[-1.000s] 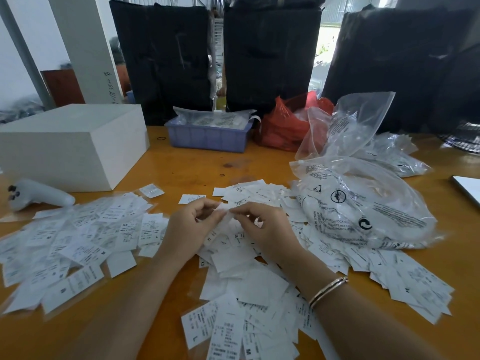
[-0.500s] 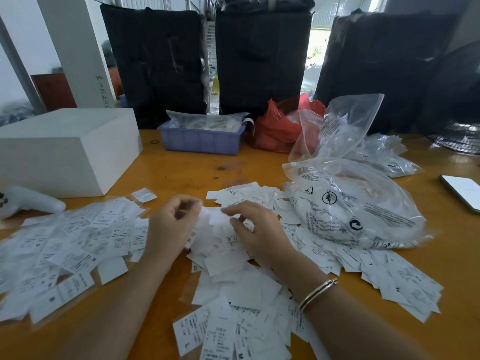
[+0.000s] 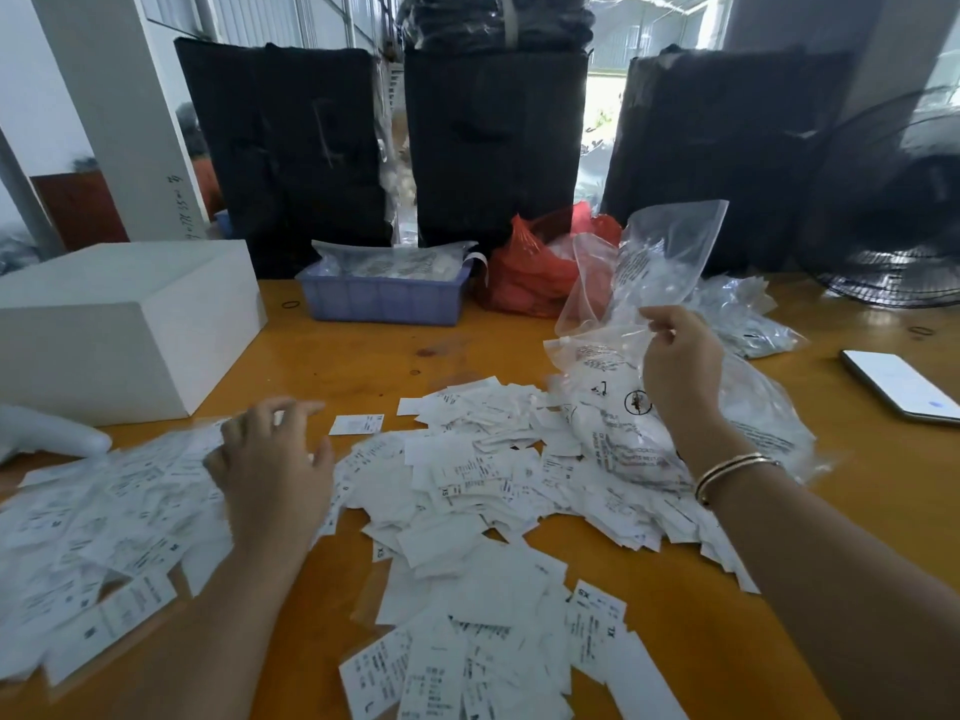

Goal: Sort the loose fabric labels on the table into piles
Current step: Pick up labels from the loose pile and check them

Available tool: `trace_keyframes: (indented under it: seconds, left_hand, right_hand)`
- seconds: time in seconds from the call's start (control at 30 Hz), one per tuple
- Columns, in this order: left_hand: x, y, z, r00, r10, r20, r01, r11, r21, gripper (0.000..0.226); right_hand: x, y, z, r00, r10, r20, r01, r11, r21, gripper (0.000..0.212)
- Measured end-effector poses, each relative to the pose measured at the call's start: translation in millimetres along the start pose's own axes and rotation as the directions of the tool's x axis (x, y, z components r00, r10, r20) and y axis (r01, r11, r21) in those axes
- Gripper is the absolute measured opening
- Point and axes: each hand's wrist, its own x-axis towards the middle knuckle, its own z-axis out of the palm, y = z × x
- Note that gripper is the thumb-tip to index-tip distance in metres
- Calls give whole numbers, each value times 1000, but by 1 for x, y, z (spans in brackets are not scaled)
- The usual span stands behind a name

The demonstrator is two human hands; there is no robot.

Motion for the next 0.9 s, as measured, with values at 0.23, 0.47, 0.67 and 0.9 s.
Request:
trace_keyframes:
  seconds: [0.23,0.47,0.67,0.9]
  left_hand:
    - [-12,26,0,917,391,73,-367,903,-225,19]
    - [-12,25,-1,911,403,84,-362,883,-299,16]
    - [-13,25,3,901,426,79,-380,865,-327,16]
    - [-15,32,2,935,335,115,-243,843,-479,14]
  right_hand:
    - [2,37,0,844,309,439,56,763,-644,24]
    - [-7,31,4,900,305,311,-101,841,-532,20]
    - [-1,32,-3,938,239,251,-57,821,-568,35]
    - [-25,-35,6,920,-186,346,146,980,139,15]
